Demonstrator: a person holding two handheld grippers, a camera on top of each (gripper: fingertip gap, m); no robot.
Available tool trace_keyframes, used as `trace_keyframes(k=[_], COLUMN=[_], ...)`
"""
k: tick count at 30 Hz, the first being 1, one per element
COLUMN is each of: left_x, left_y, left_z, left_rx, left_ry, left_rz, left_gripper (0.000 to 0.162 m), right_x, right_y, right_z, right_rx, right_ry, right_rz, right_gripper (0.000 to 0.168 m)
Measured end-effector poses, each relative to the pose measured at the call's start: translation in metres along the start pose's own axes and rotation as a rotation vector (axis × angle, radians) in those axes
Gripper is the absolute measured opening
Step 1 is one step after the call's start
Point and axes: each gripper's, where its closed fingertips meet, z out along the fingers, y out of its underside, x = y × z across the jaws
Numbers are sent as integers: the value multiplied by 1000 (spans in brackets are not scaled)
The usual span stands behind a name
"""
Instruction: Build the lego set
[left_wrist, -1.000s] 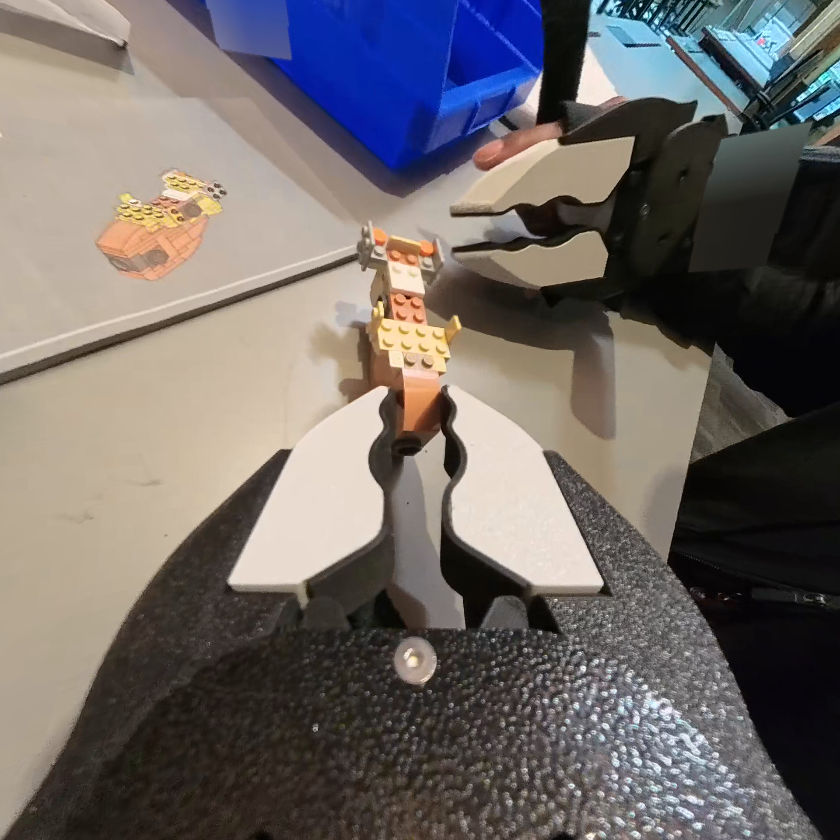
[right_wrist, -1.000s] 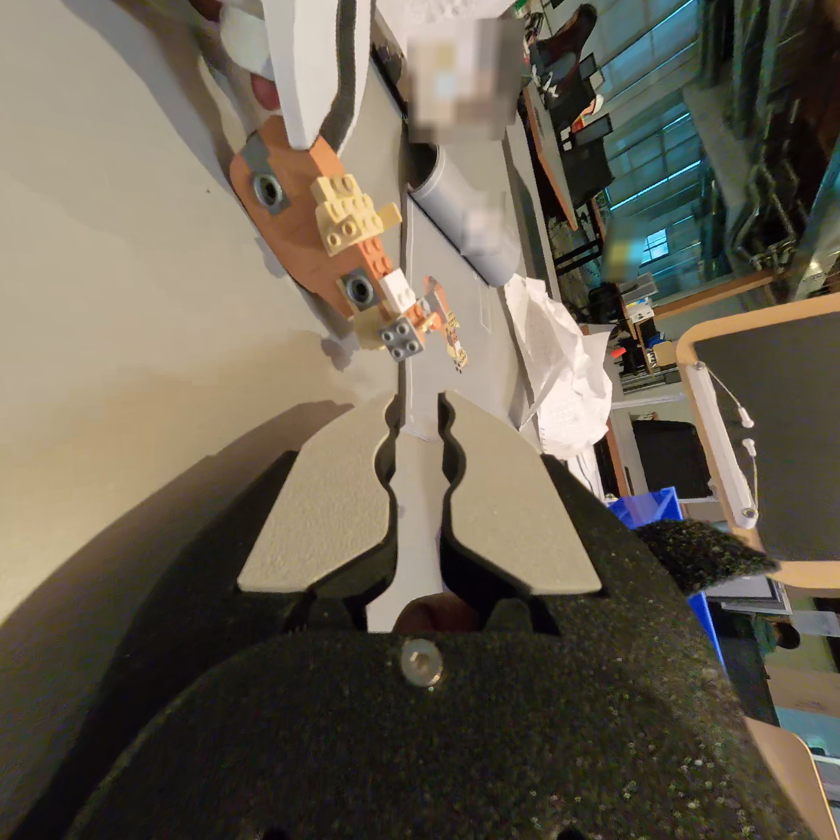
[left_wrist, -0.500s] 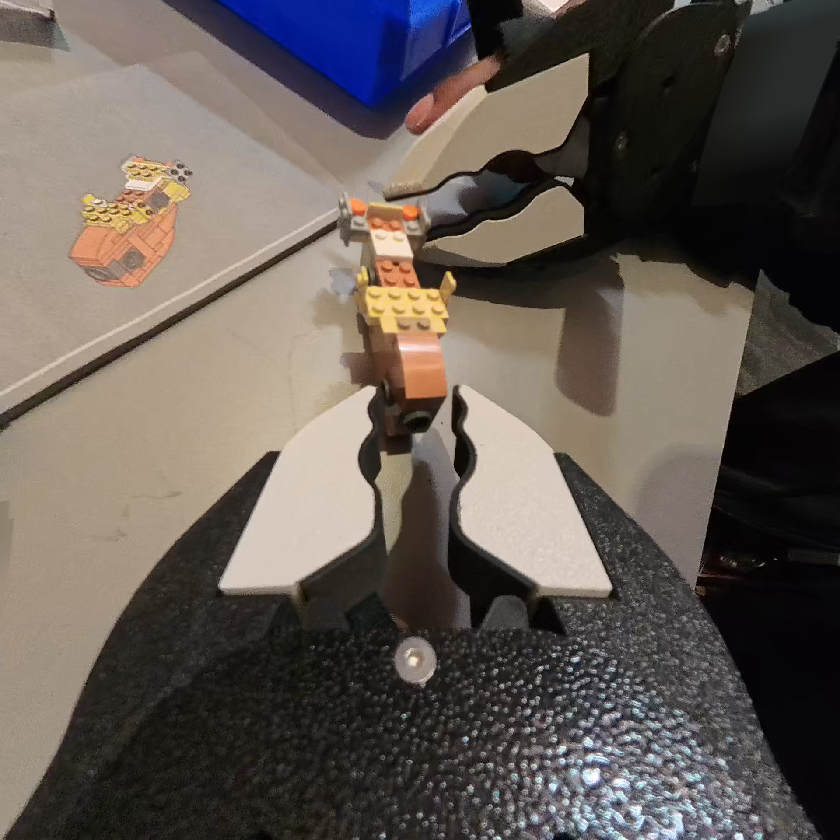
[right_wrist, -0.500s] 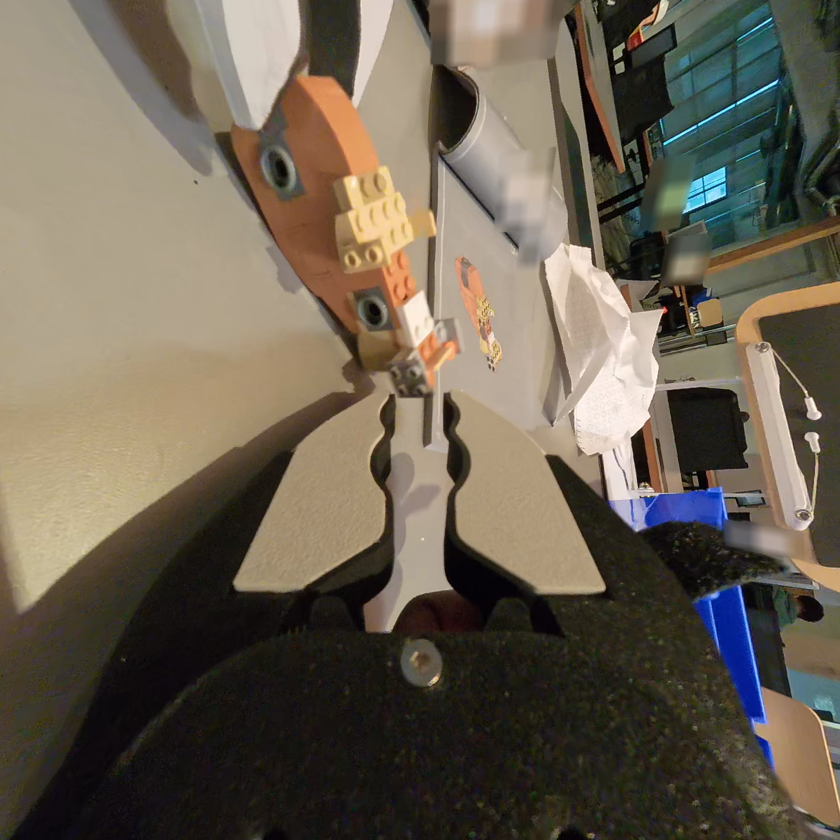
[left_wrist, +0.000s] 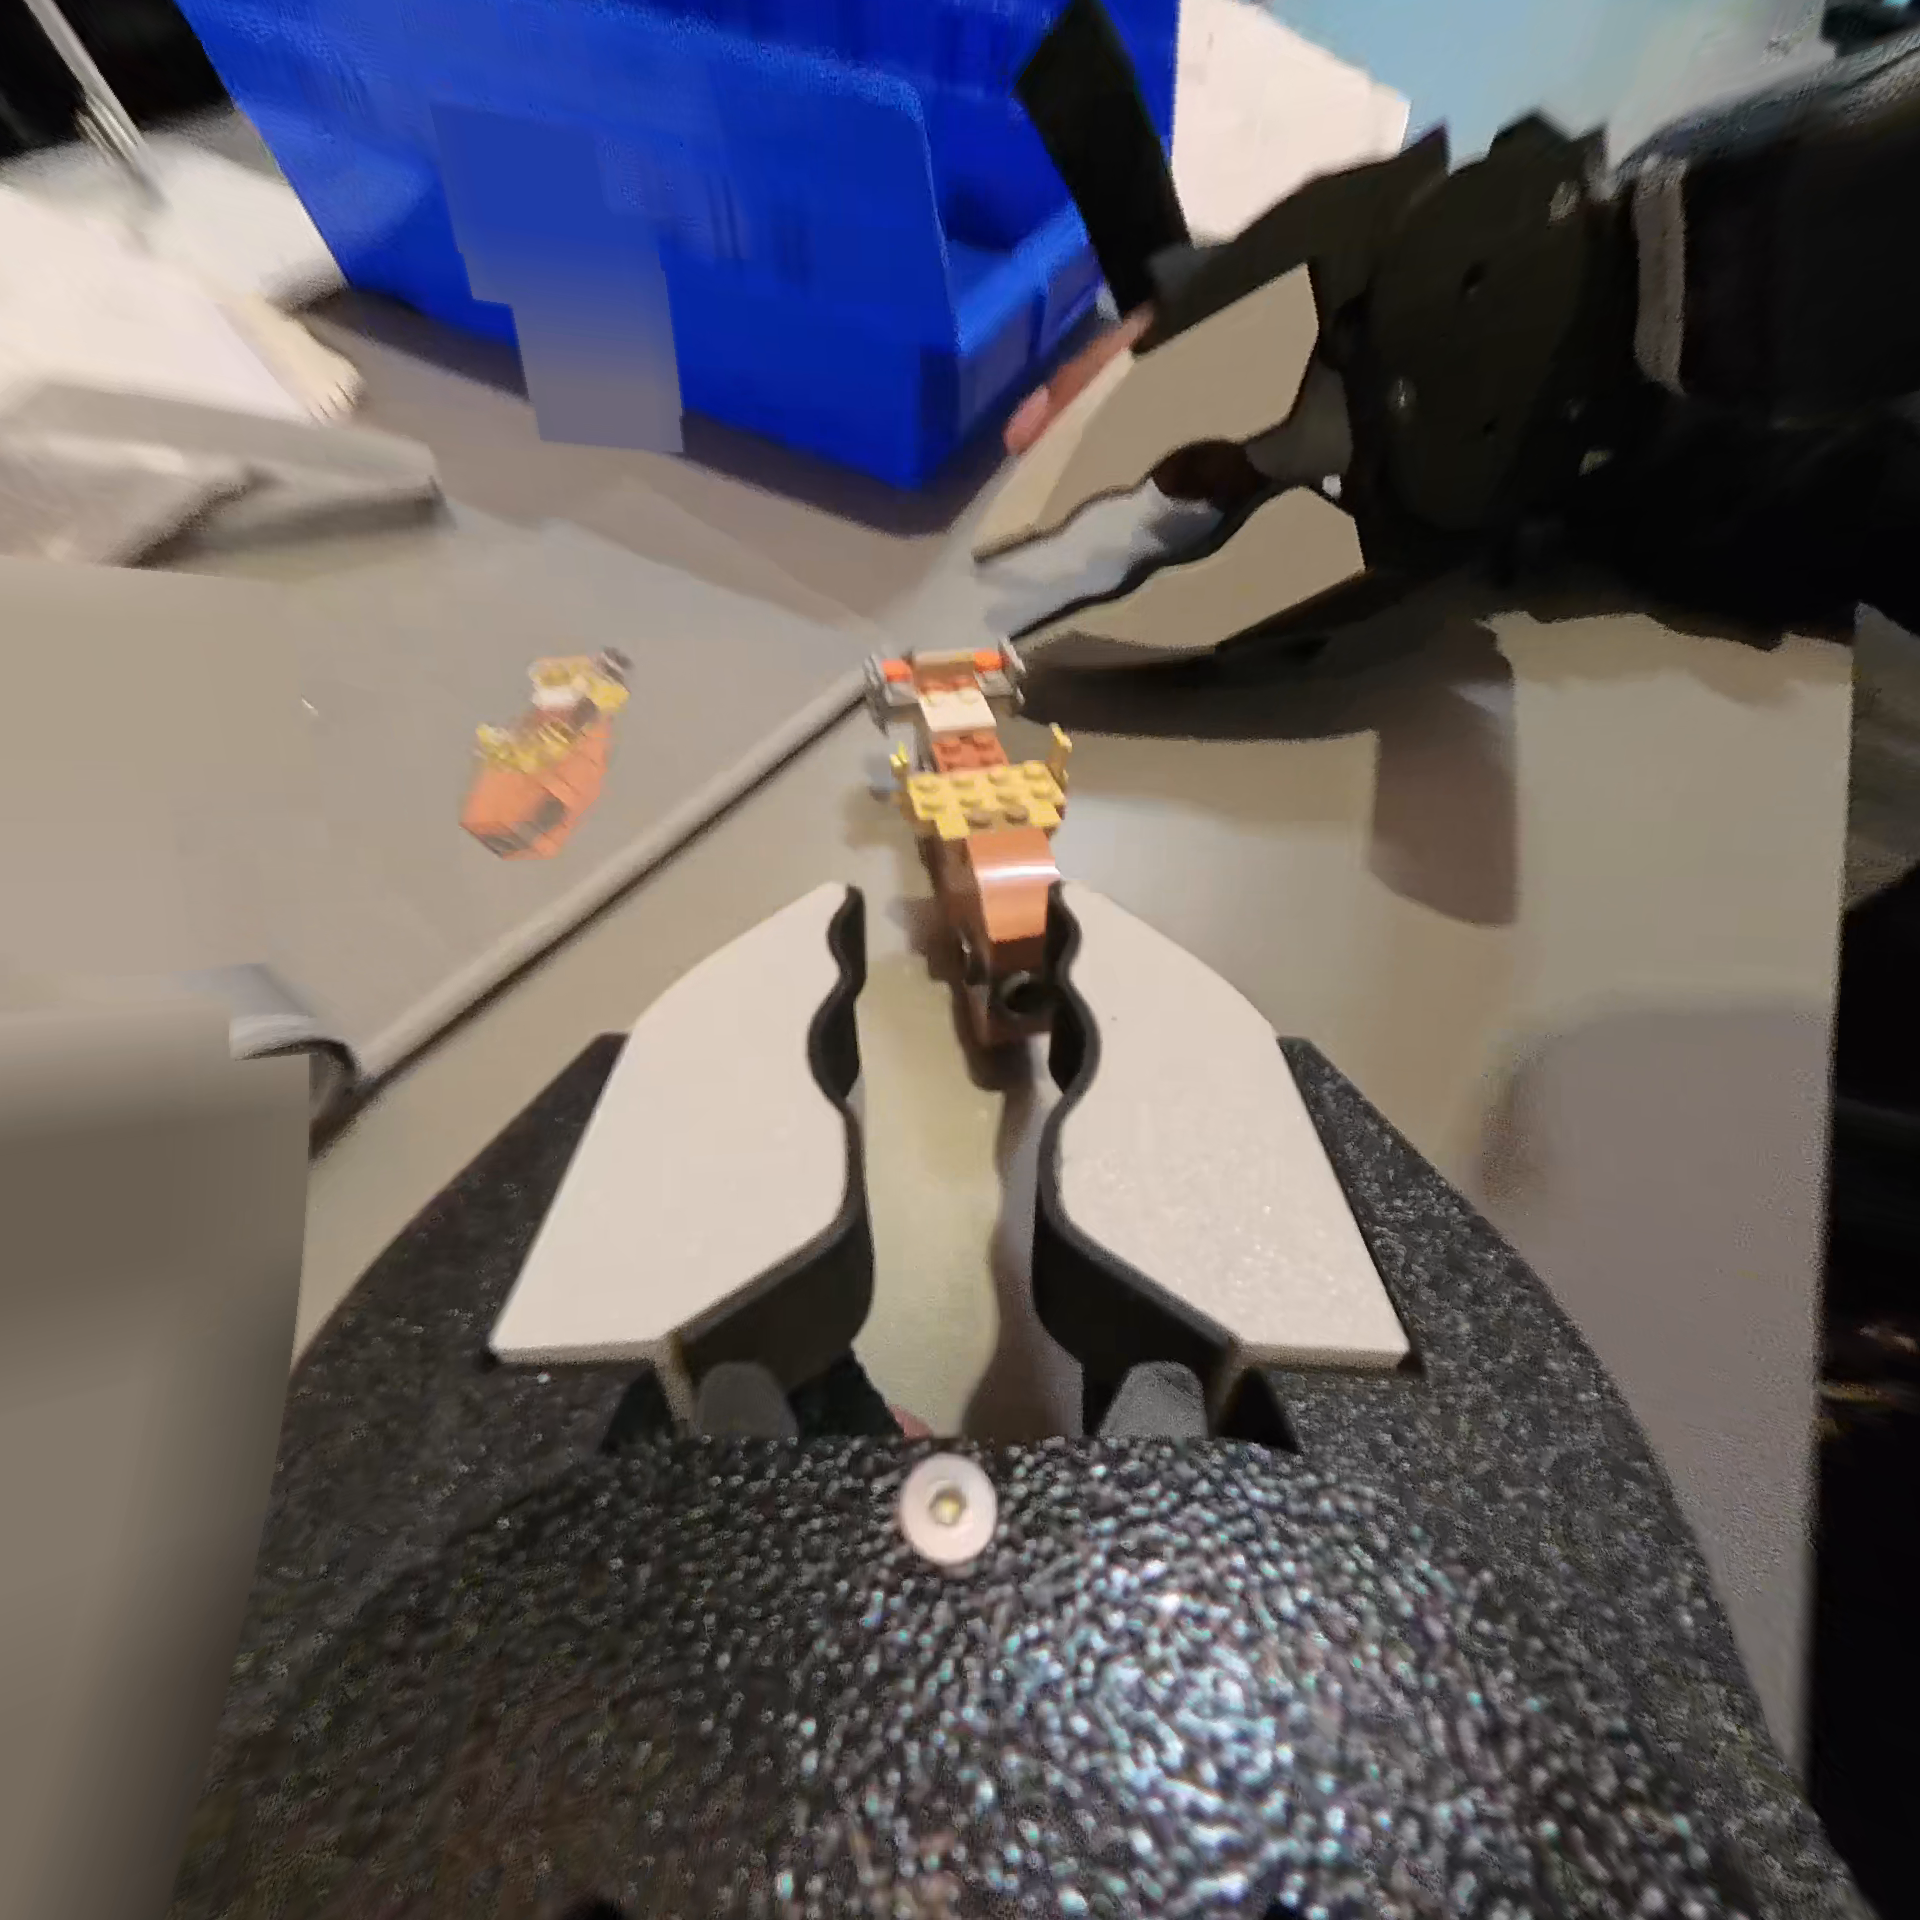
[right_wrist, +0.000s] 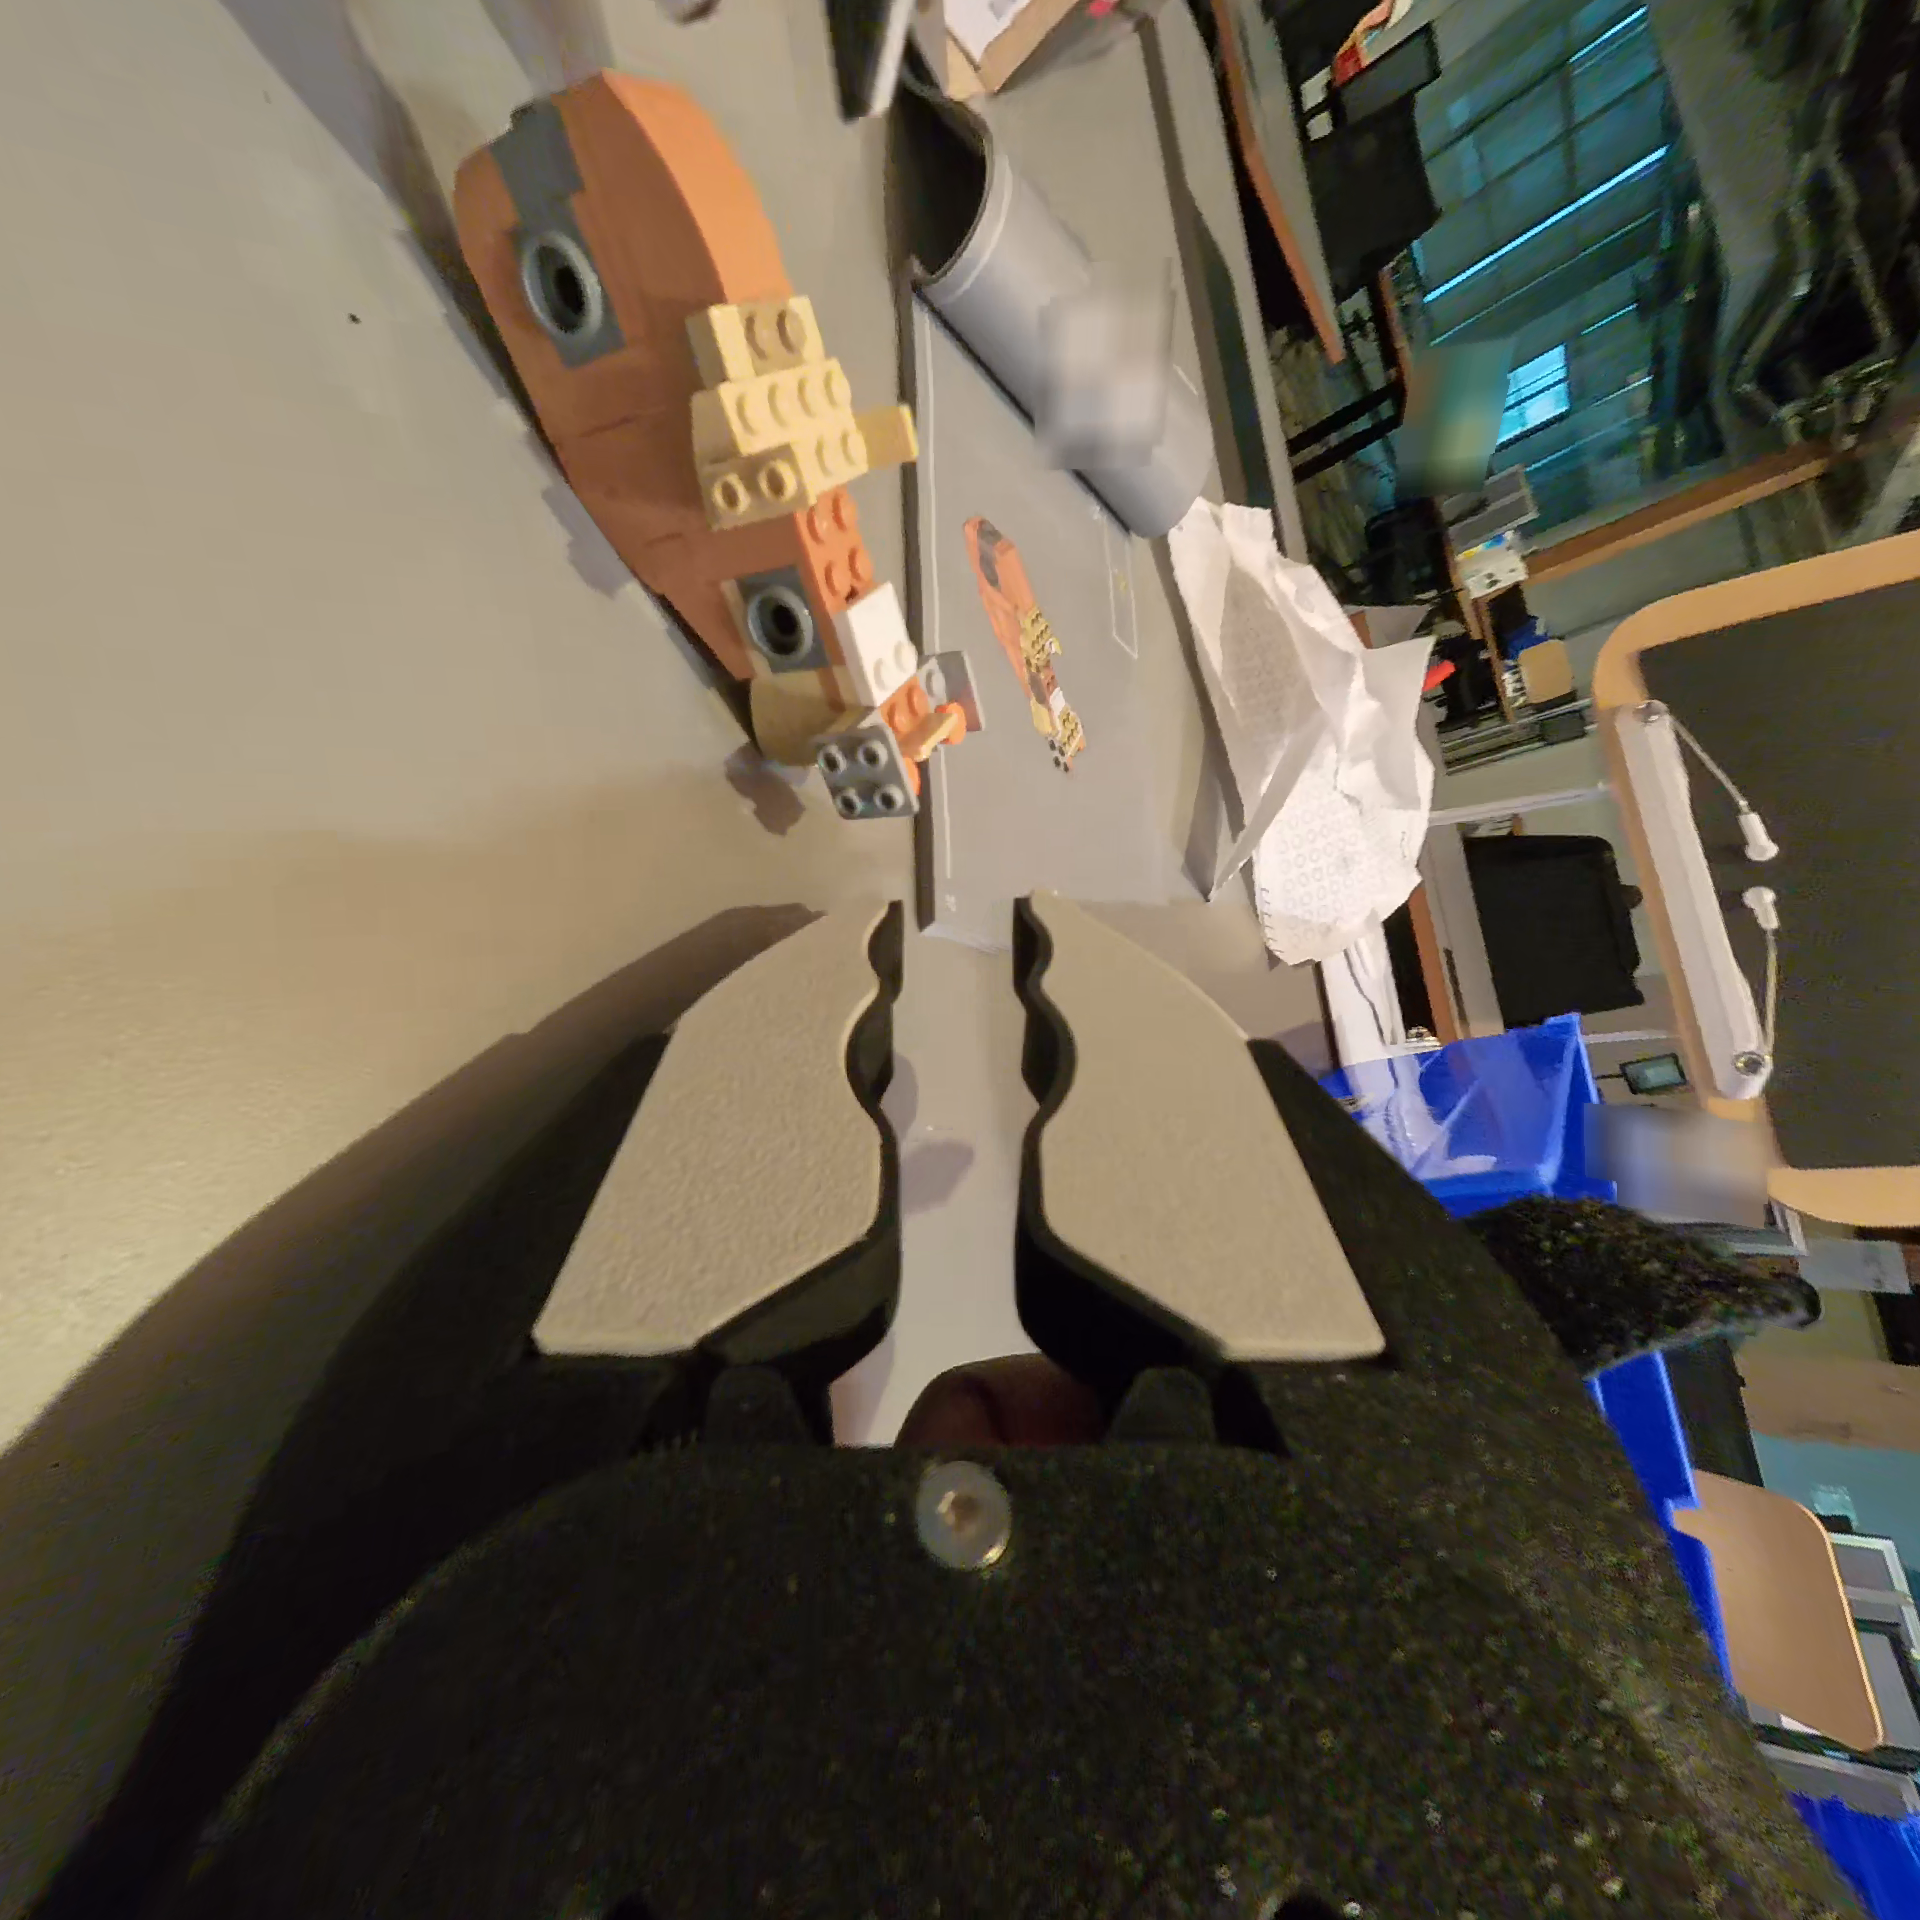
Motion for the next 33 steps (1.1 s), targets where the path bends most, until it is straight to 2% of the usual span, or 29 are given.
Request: trace_keyframes(k=[4, 9, 13, 19, 23, 33], left_x=[-15, -30, -31, -28, -27, -38], left_y=[-17, -27, -25, -18, -18, -18], left_z=[-10, -19, -17, -7, -7, -7], left_rx=[163, 257, 242, 168, 167, 164], left_ry=[-53, -82, -107, -136, -168, -162], left_rz=[122, 115, 127, 190, 227, 127], left_gripper=[31, 29, 28, 27, 26, 25], right_x=[4, 12, 19, 16, 22, 26], right_y=[-5, -4, -3, -4, -5, -6], right_z=[-1, -1, -4, -3, -8, -13], right_rx=[53, 75, 89, 84, 116, 146], right_ry=[47, 94, 122, 137, 161, 186], right_rz=[50, 128, 186, 135, 174, 199], right_gripper=[19, 18, 17, 17, 14, 13])
